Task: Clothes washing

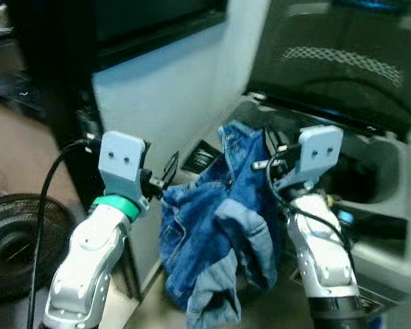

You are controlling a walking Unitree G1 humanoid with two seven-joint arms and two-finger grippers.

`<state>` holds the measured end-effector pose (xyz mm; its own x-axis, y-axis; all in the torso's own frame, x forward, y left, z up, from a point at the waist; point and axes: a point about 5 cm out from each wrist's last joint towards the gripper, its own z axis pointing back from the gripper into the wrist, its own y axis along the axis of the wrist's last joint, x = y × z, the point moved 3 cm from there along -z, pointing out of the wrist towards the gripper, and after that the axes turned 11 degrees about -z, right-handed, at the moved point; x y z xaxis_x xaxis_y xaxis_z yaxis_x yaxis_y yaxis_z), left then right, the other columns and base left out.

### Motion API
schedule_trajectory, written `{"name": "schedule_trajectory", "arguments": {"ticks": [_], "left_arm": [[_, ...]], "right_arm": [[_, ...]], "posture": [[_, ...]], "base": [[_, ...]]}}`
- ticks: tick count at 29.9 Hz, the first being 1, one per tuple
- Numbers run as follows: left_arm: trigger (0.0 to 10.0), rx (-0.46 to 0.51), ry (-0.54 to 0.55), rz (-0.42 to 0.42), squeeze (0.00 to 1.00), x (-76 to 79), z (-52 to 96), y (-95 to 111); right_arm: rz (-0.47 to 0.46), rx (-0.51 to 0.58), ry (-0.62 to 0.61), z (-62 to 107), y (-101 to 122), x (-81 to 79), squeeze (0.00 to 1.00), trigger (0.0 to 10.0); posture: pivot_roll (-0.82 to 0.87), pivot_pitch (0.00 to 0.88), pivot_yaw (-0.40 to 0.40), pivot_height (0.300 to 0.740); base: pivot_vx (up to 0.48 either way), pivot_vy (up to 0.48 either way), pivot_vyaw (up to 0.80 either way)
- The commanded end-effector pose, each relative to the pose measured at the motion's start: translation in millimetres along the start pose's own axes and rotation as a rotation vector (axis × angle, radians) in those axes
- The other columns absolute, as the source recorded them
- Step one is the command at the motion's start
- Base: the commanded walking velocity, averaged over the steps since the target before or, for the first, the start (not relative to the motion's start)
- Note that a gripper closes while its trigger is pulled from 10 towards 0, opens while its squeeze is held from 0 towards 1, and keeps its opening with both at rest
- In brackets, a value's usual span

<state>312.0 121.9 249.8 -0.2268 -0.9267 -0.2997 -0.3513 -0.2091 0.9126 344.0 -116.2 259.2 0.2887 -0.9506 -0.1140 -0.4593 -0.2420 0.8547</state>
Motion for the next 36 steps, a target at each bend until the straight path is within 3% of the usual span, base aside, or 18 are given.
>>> {"name": "schedule_trajectory", "arguments": {"ticks": [1, 22, 36], "left_arm": [[10.0, -0.007, -0.004, 0.004, 0.00, 0.2, 2.0, -1.5], [10.0, -0.003, 0.025, 0.005, 0.00, -4.0, 0.3, 0.7], [10.0, -0.010, 0.040, 0.013, 0.00, -5.2, 0.9, -0.8]], "right_arm": [[-0.001, 0.039, -0.005, -1.8, 8.5, 1.3, 0.00, 10.0], [-0.010, 0.038, -0.016, -3.2, 7.9, 2.9, 0.00, 10.0], [0.003, 0.024, -0.011, -2.7, 5.5, 2.4, 0.00, 10.0]], "posture": [[0.10, 0.001, 0.000, 0.740], [0.10, 0.006, -0.001, 0.740], [0.10, 0.010, -0.006, 0.740]], "base": [[0.000, 0.000, -0.80], [0.000, 0.000, -0.79], [0.000, 0.258, 0.00]]}}
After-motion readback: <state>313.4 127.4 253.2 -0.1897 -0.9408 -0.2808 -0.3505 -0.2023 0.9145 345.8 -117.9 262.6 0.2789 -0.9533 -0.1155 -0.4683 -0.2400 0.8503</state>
